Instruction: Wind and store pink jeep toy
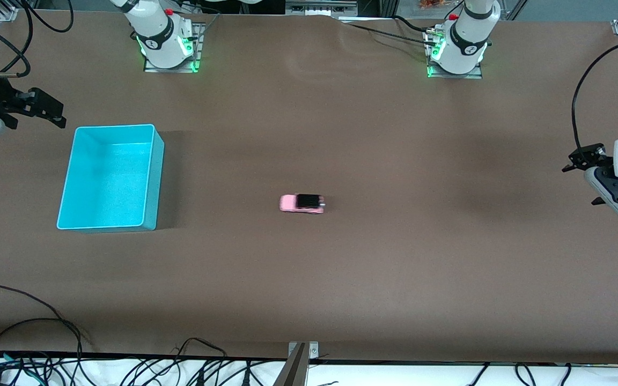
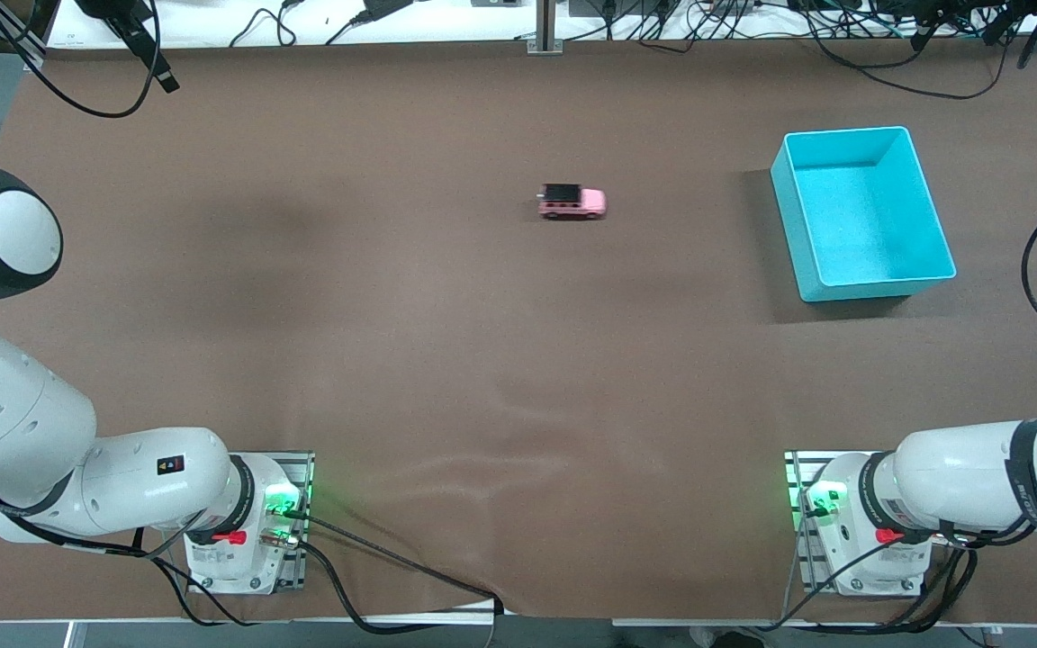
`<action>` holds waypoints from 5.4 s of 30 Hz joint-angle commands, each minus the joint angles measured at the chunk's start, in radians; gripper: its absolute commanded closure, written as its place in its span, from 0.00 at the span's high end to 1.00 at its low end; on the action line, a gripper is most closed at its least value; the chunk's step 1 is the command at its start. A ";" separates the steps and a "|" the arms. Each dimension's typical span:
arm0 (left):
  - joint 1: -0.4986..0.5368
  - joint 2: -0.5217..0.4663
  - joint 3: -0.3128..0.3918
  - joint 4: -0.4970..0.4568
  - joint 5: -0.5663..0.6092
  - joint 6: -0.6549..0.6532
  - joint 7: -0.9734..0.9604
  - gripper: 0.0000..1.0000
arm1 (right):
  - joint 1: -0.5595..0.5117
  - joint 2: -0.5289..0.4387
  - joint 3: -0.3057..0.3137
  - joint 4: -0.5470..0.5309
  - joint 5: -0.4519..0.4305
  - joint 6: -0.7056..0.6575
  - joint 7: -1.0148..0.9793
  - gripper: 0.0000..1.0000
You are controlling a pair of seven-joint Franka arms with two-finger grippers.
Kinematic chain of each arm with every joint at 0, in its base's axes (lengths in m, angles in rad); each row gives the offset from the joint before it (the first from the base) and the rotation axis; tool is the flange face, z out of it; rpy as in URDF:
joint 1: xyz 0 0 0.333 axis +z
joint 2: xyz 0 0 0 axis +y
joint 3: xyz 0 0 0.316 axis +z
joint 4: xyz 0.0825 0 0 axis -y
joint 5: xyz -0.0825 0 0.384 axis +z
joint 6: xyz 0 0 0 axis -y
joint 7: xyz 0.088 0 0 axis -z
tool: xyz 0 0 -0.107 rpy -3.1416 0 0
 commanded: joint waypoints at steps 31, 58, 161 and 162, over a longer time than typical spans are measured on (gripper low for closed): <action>-0.102 -0.093 -0.002 0.004 0.040 -0.062 -0.312 1.00 | 0.009 0.017 0.015 0.008 -0.014 -0.023 0.000 1.00; -0.208 -0.405 0.045 -0.312 -0.100 0.061 -0.744 1.00 | 0.119 0.281 0.014 0.008 0.030 0.092 -0.839 1.00; -0.170 -0.317 0.031 -0.171 -0.046 -0.030 -0.807 1.00 | 0.113 0.183 -0.243 -0.484 0.104 0.437 -1.686 0.12; -0.167 -0.317 0.033 -0.172 -0.048 -0.030 -0.807 1.00 | 0.113 0.184 -0.249 -0.506 0.112 0.464 -1.696 0.12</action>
